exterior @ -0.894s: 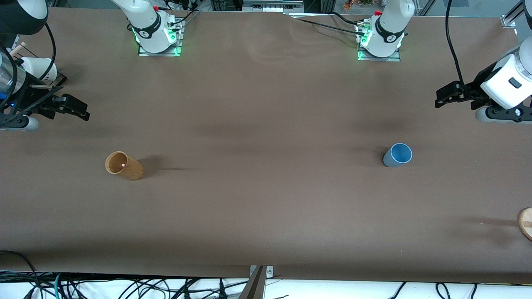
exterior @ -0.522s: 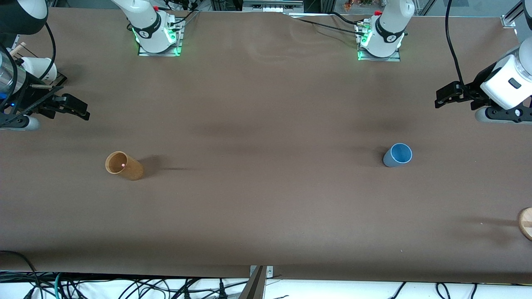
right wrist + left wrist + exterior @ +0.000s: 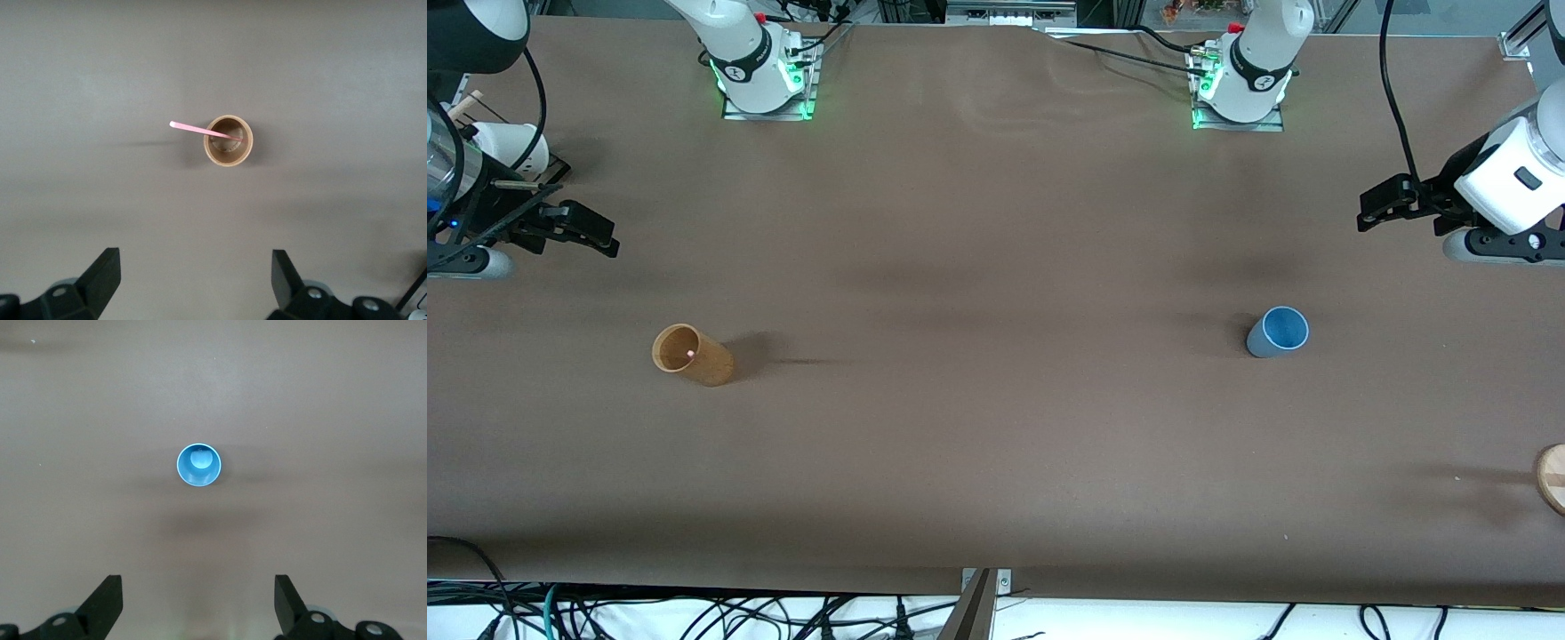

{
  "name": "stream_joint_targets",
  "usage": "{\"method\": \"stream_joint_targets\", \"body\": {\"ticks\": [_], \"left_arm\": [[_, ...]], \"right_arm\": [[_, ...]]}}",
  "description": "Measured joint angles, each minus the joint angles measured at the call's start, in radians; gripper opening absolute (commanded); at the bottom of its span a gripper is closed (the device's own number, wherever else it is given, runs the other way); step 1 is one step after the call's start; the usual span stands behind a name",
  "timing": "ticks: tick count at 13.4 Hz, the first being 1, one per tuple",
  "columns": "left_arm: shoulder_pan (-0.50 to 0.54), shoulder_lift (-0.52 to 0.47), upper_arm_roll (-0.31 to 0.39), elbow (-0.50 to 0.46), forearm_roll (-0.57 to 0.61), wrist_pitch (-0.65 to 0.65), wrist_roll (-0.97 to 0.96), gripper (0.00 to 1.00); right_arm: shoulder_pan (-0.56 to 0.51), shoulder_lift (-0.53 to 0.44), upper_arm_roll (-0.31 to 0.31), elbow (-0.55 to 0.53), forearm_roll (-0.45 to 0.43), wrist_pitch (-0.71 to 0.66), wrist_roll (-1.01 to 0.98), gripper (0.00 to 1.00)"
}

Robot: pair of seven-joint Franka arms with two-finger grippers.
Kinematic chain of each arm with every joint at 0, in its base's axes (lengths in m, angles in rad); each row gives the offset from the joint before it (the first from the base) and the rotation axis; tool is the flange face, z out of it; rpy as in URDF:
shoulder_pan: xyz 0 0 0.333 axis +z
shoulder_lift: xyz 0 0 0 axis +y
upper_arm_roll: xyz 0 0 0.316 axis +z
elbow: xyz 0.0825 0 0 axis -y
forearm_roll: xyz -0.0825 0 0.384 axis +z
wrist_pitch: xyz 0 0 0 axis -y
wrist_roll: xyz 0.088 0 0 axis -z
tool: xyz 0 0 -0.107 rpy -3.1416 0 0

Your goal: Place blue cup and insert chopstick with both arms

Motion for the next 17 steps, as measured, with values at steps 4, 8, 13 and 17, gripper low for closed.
{"method": "stream_joint_targets", "body": {"ticks": [4, 8, 13, 17], "left_arm": [[0.001, 0.007, 0.001, 0.0, 0.0, 0.0, 0.0, 1.0], [0.001, 0.013, 0.001, 0.0, 0.0, 0.0, 0.0, 1.0], [0.0, 0.014, 0.0, 0.0, 0.0, 0.0, 0.0, 1.0], [-0.004, 0.018, -0.001, 0.0, 0.0, 0.0, 0.0, 1.0]], "right_arm": [[0.0, 0.0, 0.0, 0.0, 0.0, 0.0, 0.0, 1.0], [0.0, 0.0, 0.0, 0.0, 0.0, 0.0, 0.0, 1.0], [0.0, -0.001, 0.0, 0.0, 0.0, 0.0, 0.0, 1.0], [0.0, -0.005, 0.0, 0.0, 0.0, -0.001, 0.0, 1.0]]}}
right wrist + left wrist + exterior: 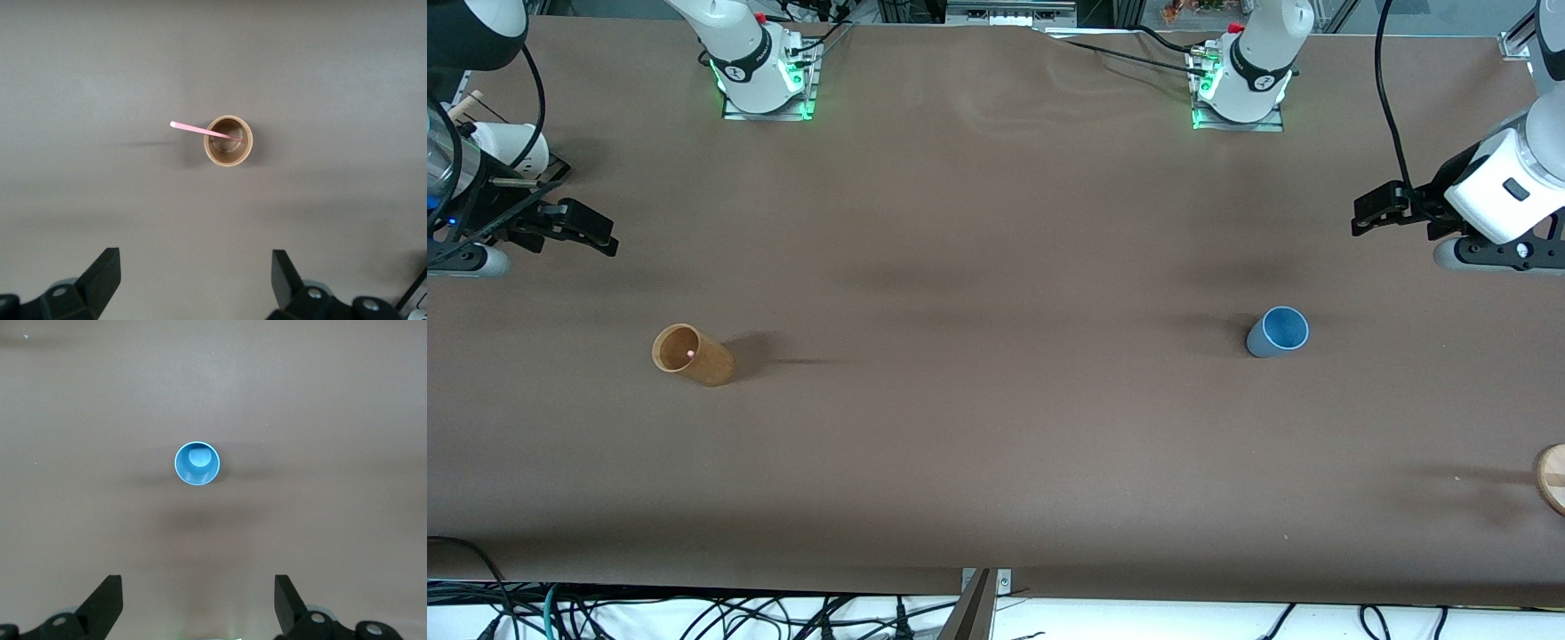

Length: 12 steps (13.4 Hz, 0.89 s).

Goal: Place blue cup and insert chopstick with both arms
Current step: 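Move the left gripper down over the light blue cup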

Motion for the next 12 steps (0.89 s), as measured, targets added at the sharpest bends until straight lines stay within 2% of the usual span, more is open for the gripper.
{"method": "stream_joint_targets", "body": {"ticks": [7, 12], "left_arm": [[-0.002, 0.019, 0.0, -0.001, 0.0, 0.0, 0.0, 1.0], [-0.003, 0.073, 0.0, -0.002, 0.0, 0.014, 0.0, 1.0]], "right_arm": [[0.0, 0.0, 0.0, 0.0, 0.0, -0.001, 0.0, 1.0], [0.0, 0.0, 0.0, 0.0, 0.0, -0.001, 0.0, 1.0]]}}
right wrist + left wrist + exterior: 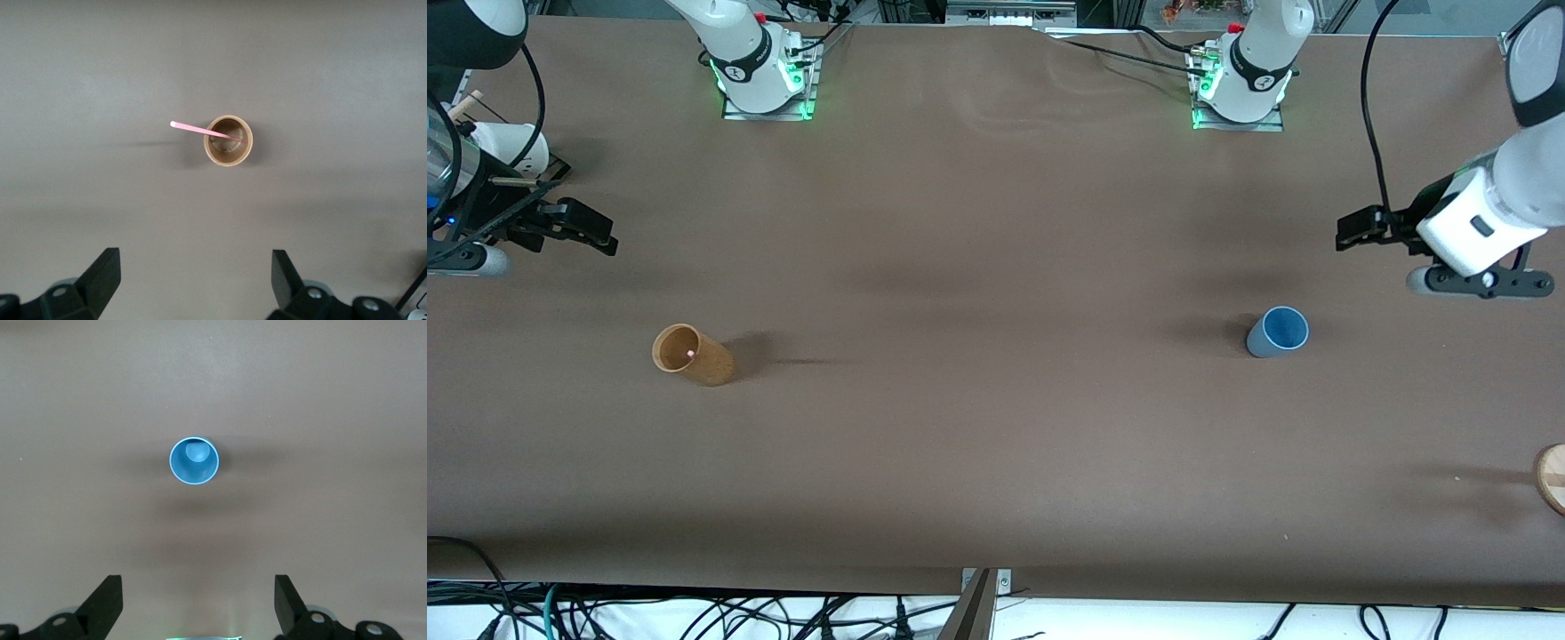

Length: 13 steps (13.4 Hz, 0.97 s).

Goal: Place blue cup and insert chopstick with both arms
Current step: 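Move the left gripper down over the light blue cup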

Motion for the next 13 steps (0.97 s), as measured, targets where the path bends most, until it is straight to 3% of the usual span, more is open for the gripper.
{"method": "stream_joint_targets", "body": {"ticks": [8, 13], "left_arm": [[0.008, 0.043, 0.008, -0.051, 0.053, 0.042, 0.016, 1.0], [0.034, 0.007, 0.012, -0.254, 0.059, 0.25, 0.028, 1.0]], "right_arm": [[0.0, 0.0, 0.0, 0.0, 0.0, 0.0, 0.0, 1.0], [0.0, 0.0, 0.0, 0.0, 0.0, 0.0, 0.0, 1.0]]}}
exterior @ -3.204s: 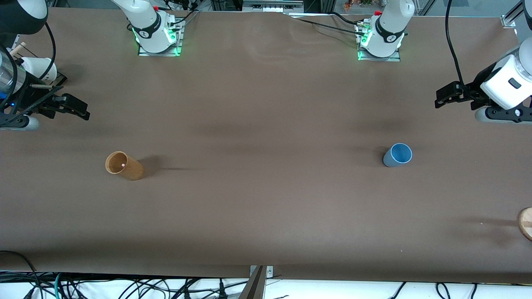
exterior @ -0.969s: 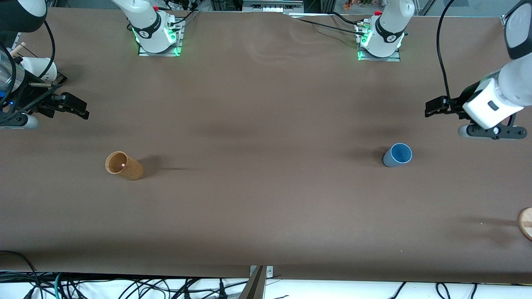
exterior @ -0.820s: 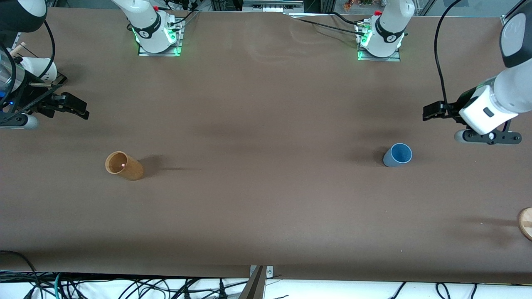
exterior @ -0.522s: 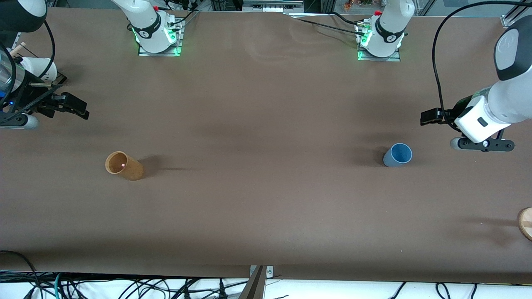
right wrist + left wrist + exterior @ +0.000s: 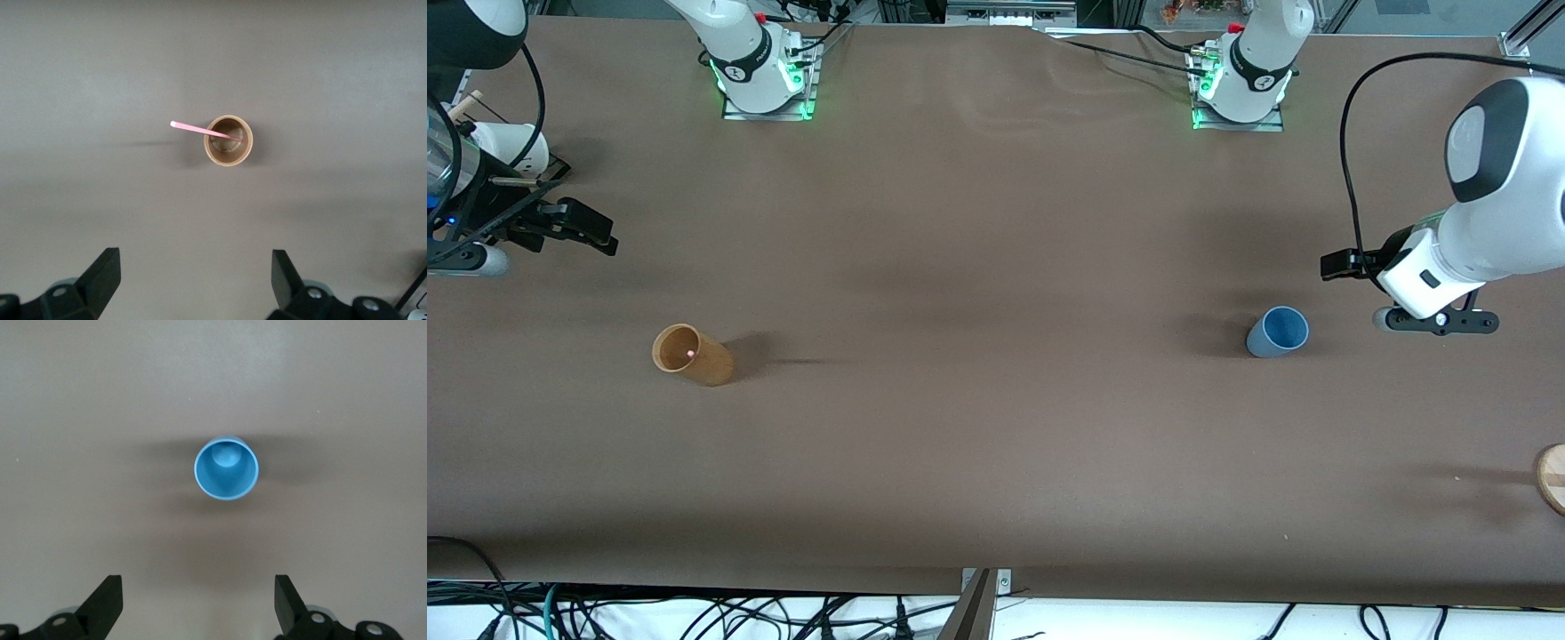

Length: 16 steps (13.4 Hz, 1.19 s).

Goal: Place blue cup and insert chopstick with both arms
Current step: 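Move the left gripper down over the light blue cup, then grasp the blue cup with the left gripper while the right gripper reaches the tan cup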

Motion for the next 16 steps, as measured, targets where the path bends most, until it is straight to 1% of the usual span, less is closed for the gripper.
{"method": "stream_joint_targets", "body": {"ticks": [2, 4, 7, 10, 16], "left_arm": [[0.021, -0.019, 0.002, -0.102, 0.0, 0.131, 0.032, 0.99], [0.04, -0.017, 0.003, -0.182, 0.0, 0.255, 0.047, 0.99], [0.054, 0.034, 0.004, -0.275, 0.0, 0.448, 0.05, 1.0], [0.058, 0.097, 0.004, -0.284, 0.0, 0.522, 0.05, 1.0], [0.06, 0.152, 0.004, -0.283, 0.0, 0.61, 0.05, 1.0]], "right_arm": [[0.0, 0.0, 0.0, 0.0, 0.0, 0.0, 0.0, 1.0], [0.0, 0.0, 0.0, 0.0, 0.0, 0.0, 0.0, 1.0], [0.0, 0.0, 0.0, 0.0, 0.0, 0.0, 0.0, 1.0], [0.0, 0.0, 0.001, 0.0, 0.0, 0.0, 0.0, 1.0], [0.001, 0.001, 0.003, -0.002, 0.0, -0.003, 0.0, 1.0]]}}
